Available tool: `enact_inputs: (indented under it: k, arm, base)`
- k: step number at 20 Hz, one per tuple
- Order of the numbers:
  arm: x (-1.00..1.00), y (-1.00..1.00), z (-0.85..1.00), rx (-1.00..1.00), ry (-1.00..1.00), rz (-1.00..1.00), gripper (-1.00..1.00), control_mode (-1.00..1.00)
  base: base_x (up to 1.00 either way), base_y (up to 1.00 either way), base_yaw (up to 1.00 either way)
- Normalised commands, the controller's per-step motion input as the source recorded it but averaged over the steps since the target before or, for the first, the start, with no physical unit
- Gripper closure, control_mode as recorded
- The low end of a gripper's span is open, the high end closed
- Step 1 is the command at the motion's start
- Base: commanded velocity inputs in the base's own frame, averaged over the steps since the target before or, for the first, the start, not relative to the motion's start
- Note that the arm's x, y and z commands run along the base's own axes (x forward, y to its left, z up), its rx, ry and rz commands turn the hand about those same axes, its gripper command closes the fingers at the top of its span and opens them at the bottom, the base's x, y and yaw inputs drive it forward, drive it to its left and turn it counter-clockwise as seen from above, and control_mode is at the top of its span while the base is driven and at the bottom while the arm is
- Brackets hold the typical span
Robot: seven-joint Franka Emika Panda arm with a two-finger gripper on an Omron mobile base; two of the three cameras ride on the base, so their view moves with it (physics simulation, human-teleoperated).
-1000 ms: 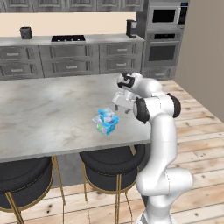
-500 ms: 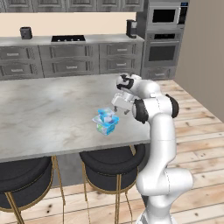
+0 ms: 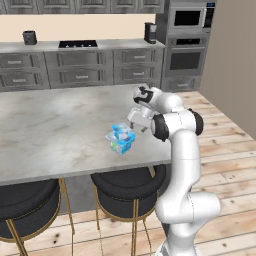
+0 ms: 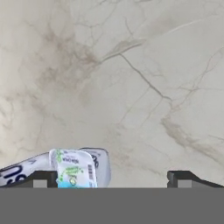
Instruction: Stack the yogurt containers by placing the smaller containers on top of the larger containers.
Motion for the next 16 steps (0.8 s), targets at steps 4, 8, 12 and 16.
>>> enact_inputs:
  k: [4, 8, 12, 16]
  arm:
    - [0.03, 0.02, -0.09, 0.01, 0.00, 0.00, -1.00, -1.00]
    - [0.04, 0.07, -0.07, 0.00, 0.00, 0.00, -1.00, -1.00]
    - [0.02, 0.09, -0.09, 0.00, 0.00, 0.00, -1.00, -1.00]
    - [0.02, 0.10, -0.10, 0.01, 0.00, 0.00, -1.00, -1.00]
  base:
    - [0.00, 0.00, 0.00]
    - [0.00, 0.00, 0.00]
    - [0.00, 0.00, 0.00]
    - [0.00, 0.00, 0.00]
